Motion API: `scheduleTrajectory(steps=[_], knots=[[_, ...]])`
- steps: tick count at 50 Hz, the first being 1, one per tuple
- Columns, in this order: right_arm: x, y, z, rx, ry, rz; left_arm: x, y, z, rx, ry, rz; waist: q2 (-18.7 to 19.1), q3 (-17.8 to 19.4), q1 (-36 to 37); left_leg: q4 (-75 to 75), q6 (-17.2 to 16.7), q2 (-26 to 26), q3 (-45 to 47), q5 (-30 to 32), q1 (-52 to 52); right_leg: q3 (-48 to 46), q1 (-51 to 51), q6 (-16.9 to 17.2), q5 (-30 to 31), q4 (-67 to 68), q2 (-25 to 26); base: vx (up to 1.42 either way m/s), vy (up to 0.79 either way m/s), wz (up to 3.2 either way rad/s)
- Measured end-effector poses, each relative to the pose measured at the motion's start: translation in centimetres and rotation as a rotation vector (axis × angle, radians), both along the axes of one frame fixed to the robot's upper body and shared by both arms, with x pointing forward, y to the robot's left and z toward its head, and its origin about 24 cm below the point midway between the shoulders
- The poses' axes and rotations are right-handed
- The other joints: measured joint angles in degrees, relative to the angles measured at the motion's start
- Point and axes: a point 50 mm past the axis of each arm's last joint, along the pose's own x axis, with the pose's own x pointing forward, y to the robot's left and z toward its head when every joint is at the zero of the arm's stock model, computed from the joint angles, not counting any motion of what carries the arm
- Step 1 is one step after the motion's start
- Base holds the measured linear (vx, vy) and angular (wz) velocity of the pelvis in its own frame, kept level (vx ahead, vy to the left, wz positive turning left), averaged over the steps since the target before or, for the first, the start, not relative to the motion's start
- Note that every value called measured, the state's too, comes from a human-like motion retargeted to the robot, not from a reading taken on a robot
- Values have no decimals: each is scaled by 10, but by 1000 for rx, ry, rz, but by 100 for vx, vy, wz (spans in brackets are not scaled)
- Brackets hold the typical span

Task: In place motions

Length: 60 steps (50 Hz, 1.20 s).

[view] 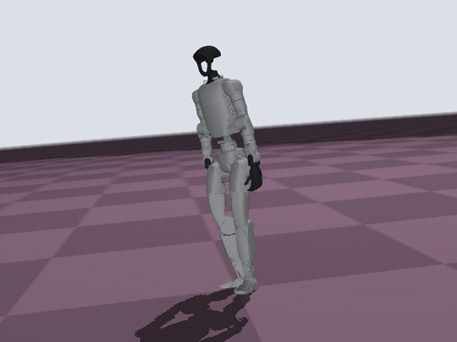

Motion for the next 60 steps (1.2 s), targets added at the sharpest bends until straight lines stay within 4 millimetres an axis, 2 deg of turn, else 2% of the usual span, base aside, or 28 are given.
scheduleTrajectory(steps=[6,9,12,15,21,24,25,27,28,30,32,33,37,40,41,42,43,45,48,51,56,58,60], knots=[[-5,10,-2,12,-6,-43,3,-5,-1,-17,6,88,0,-6,8,-15,-37,32,190,22,31,-185,48,33,-24,-17,-14,-16,-6,343],[-3,13,-3,19,-24,-48,3,-1,0,-6,9,127,4,-9,9,-16,-42,46,272,60,49,-288,82,51,-30,-26,-11,-6,-10,311],[-2,13,-3,14,-35,-49,-2,4,0,20,22,147,16,-17,12,-33,-40,53,279,149,51,-382,117,66,-31,-37,6,1,-9,258],[2,12,-3,12,-44,-50,-9,3,0,28,38,185,17,-20,18,-36,-27,42,228,164,38,-450,143,80,-29,-48,13,0,-9,183],[23,19,-3,37,-85,-18,-32,-6,-1,10,88,310,-21,-10,88,-31,-23,15,205,145,41,-459,161,81,-30,-52,-6,1,-13,20],[34,27,-4,70,-122,21,-47,-13,-1,-3,127,380,-25,-12,109,-41,-34,9,194,123,52,-444,171,75,-26,-47,-5,13,-15,-39],[36,30,-4,78,-136,35,-52,-14,-1,-6,139,405,-22,-17,109,-46,-42,10,188,114,56,-440,176,72,-23,-43,-1,25,-14,4],[34,32,-4,79,-149,60,-62,-13,0,-1,152,442,-1,-36,86,-50,-60,28,168,103,58,-399,177,32,-18,-17,9,30,-15,53],[31,32,-4,77,-147,73,-66,-11,0,5,159,452,13,-50,67,-48,-69,42,156,102,54,-358,171,5,-20,4,13,30,-17,116],[20,30,-5,70,-124,86,-70,-4,2,19,174,444,40,-76,8,-42,-85,65,117,101,36,-243,129,-2,-42,73,13,22,-23,190],[14,28,-5,64,-91,53,-54,9,2,45,149,390,63,-76,-49,-41,-95,82,56,105,19,-112,58,20,-70,166,18,-3,-34,247],[11,27,-5,63,-76,19,-41,17,3,63,121,350,71,-59,-76,-43,-96,87,21,111,21,-64,33,30,-79,199,31,-14,-37,269],[-7,24,-3,65,-10,-97,25,44,11,131,-32,160,65,-16,-145,-45,-76,81,-69,136,24,81,-24,45,-79,192,94,-12,-33,228],[-28,19,-2,35,37,-115,76,58,23,175,-152,13,32,0,-192,-30,-41,48,-112,149,24,102,-15,45,-17,95,91,-4,-26,208],[-34,18,-1,25,51,-113,92,60,28,188,-191,-38,17,2,-197,-23,-26,35,-123,148,26,94,-6,30,4,69,84,-3,-19,138],[-40,18,0,15,67,-114,107,60,33,199,-226,-90,6,4,-191,-17,-12,26,-130,146,27,89,3,21,10,56,77,0,-13,41],[-47,18,1,7,87,-117,120,58,36,205,-253,-147,1,1,-166,-12,-3,24,-127,141,27,90,12,23,-15,69,73,3,-10,8],[-59,20,2,-6,122,-130,135,45,38,203,-287,-252,-6,-4,-157,-1,13,11,-155,135,22,87,5,24,-13,70,65,3,-3,12],[-54,26,0,-6,88,-111,142,27,37,181,-317,-318,-21,-13,-117,7,30,12,-98,113,25,147,-4,35,-11,62,65,-9,-2,-125],[-30,31,-4,16,0,-51,138,19,33,149,-322,-285,-13,-8,-155,16,37,27,-52,93,29,191,-24,38,0,59,75,-26,5,-145],[8,37,-6,88,-98,47,120,22,27,120,-258,-204,5,3,-227,17,30,65,80,58,48,282,-63,43,8,52,96,-38,12,-253],[20,35,-5,96,-120,70,112,23,25,114,-236,-166,14,4,-240,9,21,77,144,47,60,280,-74,39,-7,46,94,-34,21,-326],[29,32,-4,86,-145,73,103,22,22,107,-220,-122,25,3,-244,-1,10,85,198,41,70,239,-77,37,-19,37,80,-31,21,-345]])
